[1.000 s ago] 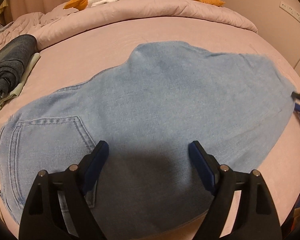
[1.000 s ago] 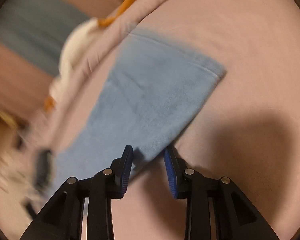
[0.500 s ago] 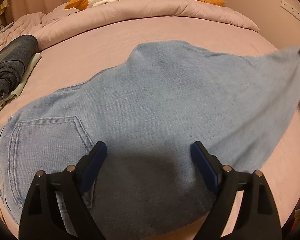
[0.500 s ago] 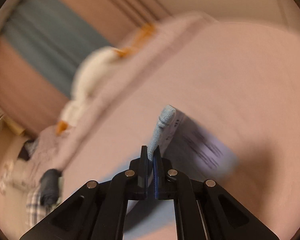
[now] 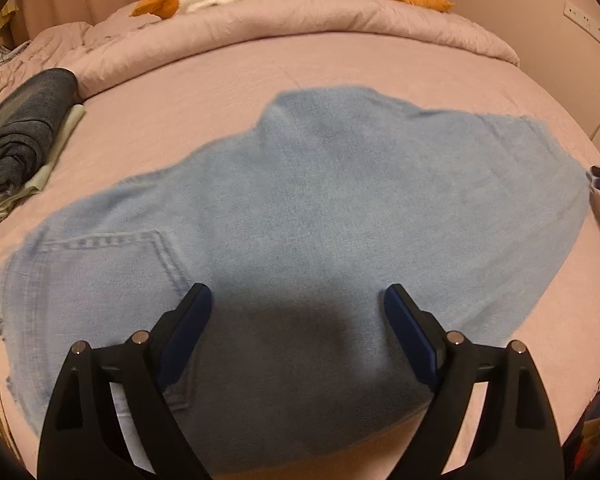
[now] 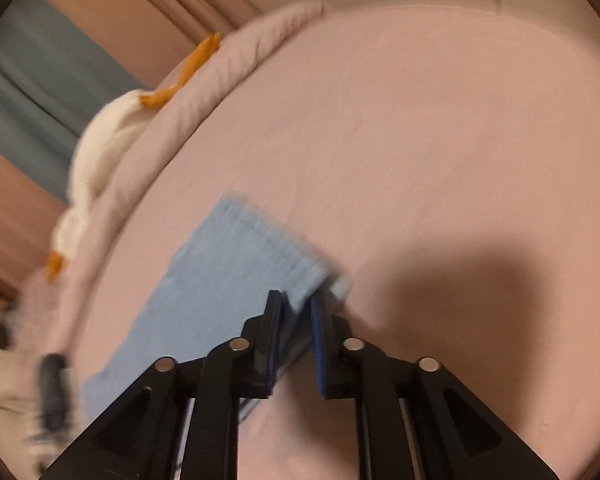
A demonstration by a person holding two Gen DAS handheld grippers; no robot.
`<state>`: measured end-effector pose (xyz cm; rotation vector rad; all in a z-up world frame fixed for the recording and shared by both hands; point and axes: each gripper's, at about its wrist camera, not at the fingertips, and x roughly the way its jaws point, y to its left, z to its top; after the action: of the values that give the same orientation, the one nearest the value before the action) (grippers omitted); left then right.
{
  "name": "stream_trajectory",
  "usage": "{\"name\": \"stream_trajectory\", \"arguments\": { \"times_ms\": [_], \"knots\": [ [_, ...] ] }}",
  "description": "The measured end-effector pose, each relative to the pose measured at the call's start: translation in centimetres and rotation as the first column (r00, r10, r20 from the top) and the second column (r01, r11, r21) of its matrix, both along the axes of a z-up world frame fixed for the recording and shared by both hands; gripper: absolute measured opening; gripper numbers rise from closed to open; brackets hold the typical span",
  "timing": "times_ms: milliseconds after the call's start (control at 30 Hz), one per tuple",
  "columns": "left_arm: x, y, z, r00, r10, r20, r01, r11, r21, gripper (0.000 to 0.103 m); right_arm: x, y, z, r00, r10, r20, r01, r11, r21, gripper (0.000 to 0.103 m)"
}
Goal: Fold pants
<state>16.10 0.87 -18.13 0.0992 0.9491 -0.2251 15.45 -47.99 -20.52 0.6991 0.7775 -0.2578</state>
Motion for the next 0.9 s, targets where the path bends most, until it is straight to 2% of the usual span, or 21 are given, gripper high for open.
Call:
{"name": "stream_trajectory", "arguments": {
  "times_ms": [33, 67, 100, 167, 233, 267, 300, 400, 433, 467, 500, 533, 567, 600, 633, 667, 733, 767, 800, 833, 900],
  "knots": [
    [0.0, 0.2, 0.4, 1.0, 0.005, 0.014, -0.005, 1.0, -0.003, 0.088, -0.2, 0.4, 1.1, 1.0, -0.025, 0.005, 0.026, 0.996, -0.086, 0.034],
    [0.2, 0.4, 0.7, 1.0, 0.008, 0.024, -0.008, 1.0, -0.02, 0.088, -0.4, 1.0, 2.3, 0.999, -0.031, 0.023, 0.034, 0.986, -0.161, 0.035],
    [0.5, 0.5, 0.9, 1.0, 0.012, 0.024, -0.012, 0.999, -0.037, 0.088, -0.5, 1.8, 3.1, 0.998, 0.017, 0.054, -0.005, 0.976, -0.217, 0.035],
    [1.5, 0.5, 0.8, 1.0, 0.028, 0.01, -0.027, 0.997, -0.066, 0.088, 1.0, 4.7, 4.1, 0.983, 0.172, 0.068, -0.152, 0.961, -0.233, 0.035],
    [2.4, 0.3, 0.6, 0.999, 0.045, 0.001, -0.045, 0.996, -0.077, 0.088, 3.4, 9.4, 4.3, 0.928, 0.368, 0.056, -0.348, 0.911, -0.221, 0.035],
    [2.9, 0.3, 0.4, 0.998, 0.055, -0.004, -0.055, 0.995, -0.077, 0.088, 4.2, 11.3, 4.3, 0.9, 0.433, 0.053, -0.412, 0.884, -0.222, 0.035],
    [3.3, 0.4, 0.2, 0.998, 0.067, -0.008, -0.068, 0.995, -0.074, 0.088, 5.5, 14.3, 4.2, 0.855, 0.516, 0.046, -0.494, 0.839, -0.228, 0.035],
    [4.3, 1.8, 0.1, 0.992, 0.125, -0.018, -0.126, 0.99, -0.06, 0.088, 9.2, 20.5, 3.2, 0.763, 0.647, 0.005, -0.629, 0.743, -0.23, 0.035],
    [4.5, 2.8, 0.1, 0.988, 0.154, -0.013, -0.154, 0.987, -0.042, 0.088, 9.8, 21.7, 2.9, 0.743, 0.67, -0.015, -0.652, 0.718, -0.244, 0.035],
    [4.5, 3.6, 0.1, 0.984, 0.176, -0.007, -0.176, 0.984, -0.027, 0.088, 9.8, 22.7, 2.3, 0.7, 0.712, -0.06, -0.701, 0.668, -0.249, 0.035],
    [4.5, 4.3, 0.0, 0.982, 0.187, -0.009, -0.187, 0.982, -0.023, 0.088, 11.3, 24.1, 1.4, 0.681, 0.725, -0.105, -0.723, 0.641, -0.257, 0.035],
    [4.5, 5.2, -0.3, 0.981, 0.195, -0.023, -0.195, 0.981, -0.021, 0.087, 11.7, 24.5, 0.6, 0.677, 0.722, -0.143, -0.73, 0.632, -0.261, 0.035],
    [4.5, 6.1, -0.8, 0.98, 0.19, -0.051, -0.192, 0.981, -0.029, 0.086, 12.6, 24.3, -0.7, 0.692, 0.696, -0.192, -0.719, 0.64, -0.272, 0.028],
    [4.4, 6.7, -1.1, 0.982, 0.18, -0.059, -0.182, 0.983, -0.031, 0.083, 13.4, 23.9, -1.1, 0.704, 0.689, -0.174, -0.707, 0.656, -0.263, 0.026],
    [4.0, 7.0, -1.0, 0.986, 0.164, -0.044, -0.165, 0.986, -0.026, 0.079, 13.8, 22.6, -1.2, 0.726, 0.675, -0.131, -0.684, 0.691, -0.234, 0.013],
    [3.6, 7.1, -0.8, 0.988, 0.149, -0.032, -0.149, 0.989, -0.006, 0.077, 14.1, 21.2, -1.3, 0.757, 0.627, -0.182, -0.653, 0.727, -0.21, 0.0],
    [2.8, 8.3, 0.2, 0.987, 0.155, -0.029, -0.155, 0.988, -0.006, 0.072, 14.8, 18.1, -1.4, 0.816, 0.551, -0.175, -0.575, 0.805, -0.148, 0.0],
    [2.2, 9.2, 0.7, 0.985, 0.169, -0.023, -0.169, 0.985, -0.037, 0.072, 14.9, 17.0, -1.3, 0.836, 0.517, -0.183, -0.542, 0.829, -0.139, 0.0],
    [1.5, 10.4, 1.6, 0.983, 0.185, -0.014, -0.185, 0.98, -0.074, 0.072, 14.8, 16.2, -0.8, 0.853, 0.479, -0.209, -0.514, 0.841, -0.169, 0.0],
    [0.7, 11.9, 2.6, 0.98, 0.199, -0.003, -0.197, 0.972, -0.128, 0.075, 14.3, 15.9, -0.2, 0.862, 0.449, -0.236, -0.497, 0.84, -0.219, 0.0],
    [-1.3, 15.0, 4.3, 0.969, 0.245, 0.023, -0.235, 0.951, -0.2, 0.082, 13.1, 16.1, 0.9, 0.866, 0.432, -0.253, -0.495, 0.813, -0.307, 0.011]
  ]
}}
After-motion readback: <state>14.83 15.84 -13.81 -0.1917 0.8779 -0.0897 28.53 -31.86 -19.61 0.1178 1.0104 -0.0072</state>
